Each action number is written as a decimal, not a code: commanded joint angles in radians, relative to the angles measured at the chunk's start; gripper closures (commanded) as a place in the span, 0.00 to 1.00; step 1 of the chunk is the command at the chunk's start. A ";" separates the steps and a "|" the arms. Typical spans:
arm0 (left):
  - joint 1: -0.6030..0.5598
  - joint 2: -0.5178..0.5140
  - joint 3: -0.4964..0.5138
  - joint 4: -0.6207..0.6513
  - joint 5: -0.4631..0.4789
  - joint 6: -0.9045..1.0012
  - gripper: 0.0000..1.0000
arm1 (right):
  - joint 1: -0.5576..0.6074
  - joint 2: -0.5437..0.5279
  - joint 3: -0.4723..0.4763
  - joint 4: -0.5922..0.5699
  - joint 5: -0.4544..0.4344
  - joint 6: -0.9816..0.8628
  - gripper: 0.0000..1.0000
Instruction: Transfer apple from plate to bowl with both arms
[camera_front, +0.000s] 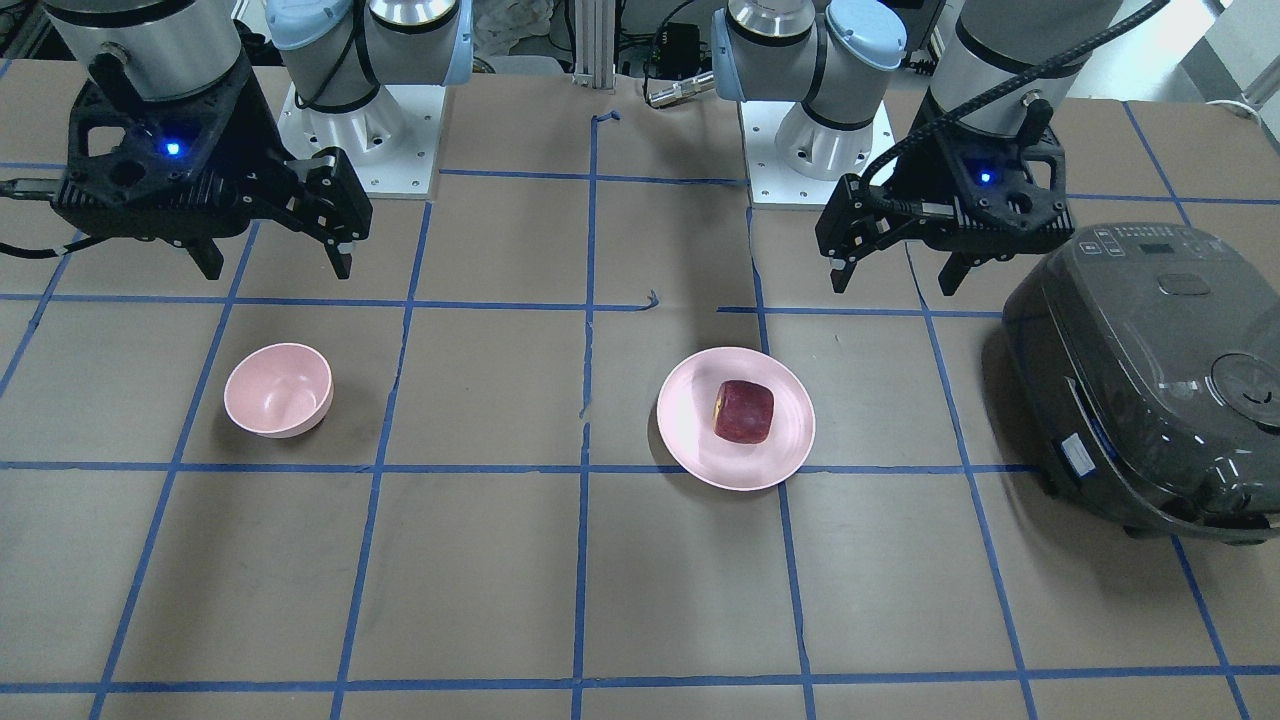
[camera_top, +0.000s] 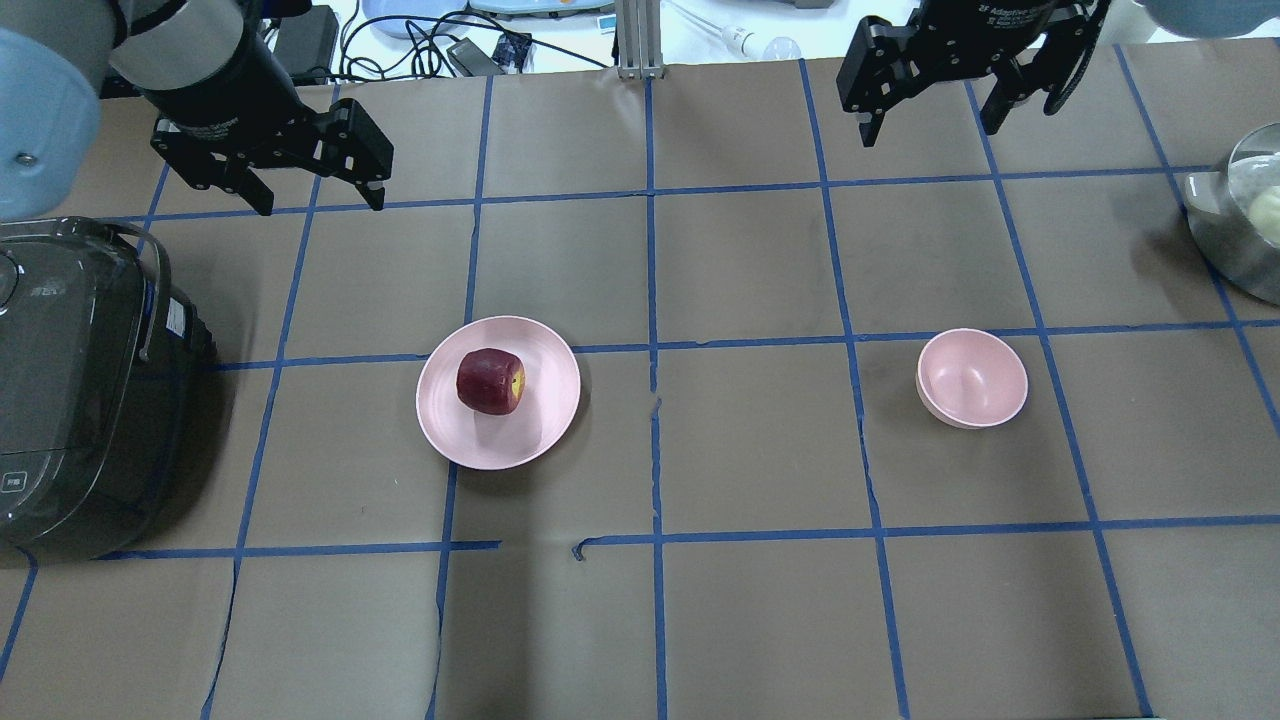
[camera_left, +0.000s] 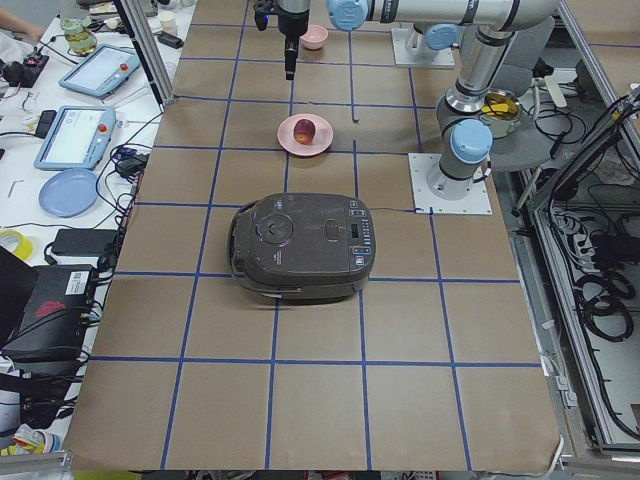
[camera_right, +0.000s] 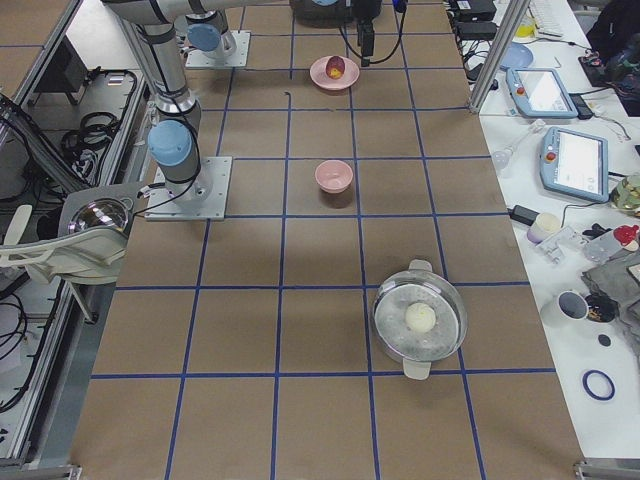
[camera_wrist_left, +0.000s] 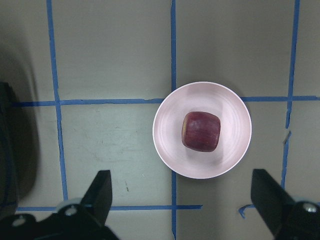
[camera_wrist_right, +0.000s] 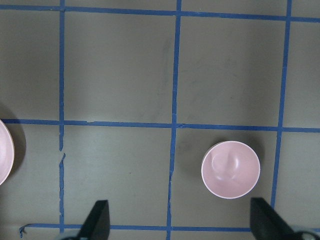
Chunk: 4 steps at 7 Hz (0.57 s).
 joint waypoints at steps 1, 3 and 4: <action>0.000 0.006 0.002 -0.001 -0.008 -0.001 0.00 | -0.005 0.006 0.001 0.003 0.000 -0.002 0.00; 0.002 0.007 0.007 -0.001 -0.011 -0.001 0.00 | -0.002 0.001 0.001 0.032 0.003 -0.001 0.00; 0.003 0.002 0.008 0.000 -0.010 0.000 0.00 | -0.002 0.003 0.003 0.024 0.005 -0.001 0.00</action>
